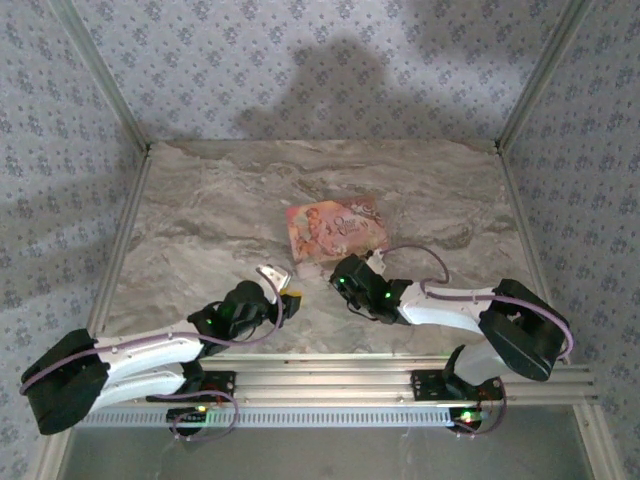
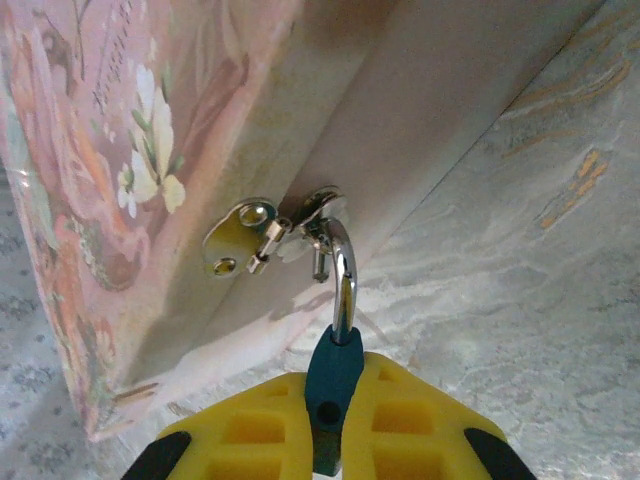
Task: Unlock the padlock with the key
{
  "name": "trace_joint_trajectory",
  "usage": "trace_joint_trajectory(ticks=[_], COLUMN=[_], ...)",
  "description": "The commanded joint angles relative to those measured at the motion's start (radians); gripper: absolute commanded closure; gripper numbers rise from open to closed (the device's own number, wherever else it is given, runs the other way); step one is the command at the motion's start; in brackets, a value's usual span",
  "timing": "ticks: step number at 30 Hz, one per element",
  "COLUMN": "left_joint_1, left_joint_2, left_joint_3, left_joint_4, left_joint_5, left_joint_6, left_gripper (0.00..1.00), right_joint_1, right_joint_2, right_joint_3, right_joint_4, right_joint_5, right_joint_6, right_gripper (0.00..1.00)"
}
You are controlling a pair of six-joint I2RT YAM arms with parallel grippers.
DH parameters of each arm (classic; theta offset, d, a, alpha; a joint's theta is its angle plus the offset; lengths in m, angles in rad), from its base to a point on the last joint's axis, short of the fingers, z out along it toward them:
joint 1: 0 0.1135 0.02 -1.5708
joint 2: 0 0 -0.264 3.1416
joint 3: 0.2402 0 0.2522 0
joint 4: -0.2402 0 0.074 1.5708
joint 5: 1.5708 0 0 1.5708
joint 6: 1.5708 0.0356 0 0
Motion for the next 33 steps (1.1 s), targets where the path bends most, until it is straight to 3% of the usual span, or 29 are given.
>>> trace_joint_trajectory(ticks=[1, 8, 12, 20, 25, 33], left_joint_1=[0.006, 0.012, 0.014, 0.020, 0.020, 0.022], left_joint_2=[-0.028, -0.043, -0.049, -0.093, -0.134, -0.161], left_joint_3=[0.013, 0.002, -0.006, -0.009, -0.016, -0.028], left_joint_4=[-0.011, -0.015, -0.016, -0.049, -0.074, -0.078], left_joint_5=[0.009, 0.008, 0.007, 0.007, -0.001, -0.006], left_joint_6=[-0.004, -0.006, -0.007, -0.005, -0.009, -0.015], left_gripper=[0.60, 0.60, 0.60, 0.60, 0.59, 0.59], right_joint_1=[0.013, 0.010, -0.017, -0.092, -0.121, -0.137], right_joint_2=[-0.005, -0.002, 0.015, -0.008, -0.061, -0.174], right_joint_3=[0.006, 0.001, -0.012, -0.024, -0.013, -0.020], right_joint_4=[0.003, -0.051, -0.048, -0.047, -0.065, -0.192], right_joint_5=[0.121, 0.181, 0.138, 0.032, -0.017, 0.023], right_joint_6=[0.072, 0.132, 0.128, 0.025, -0.144, -0.171], right_gripper=[1.00, 1.00, 1.00, 1.00, 1.00, 1.00])
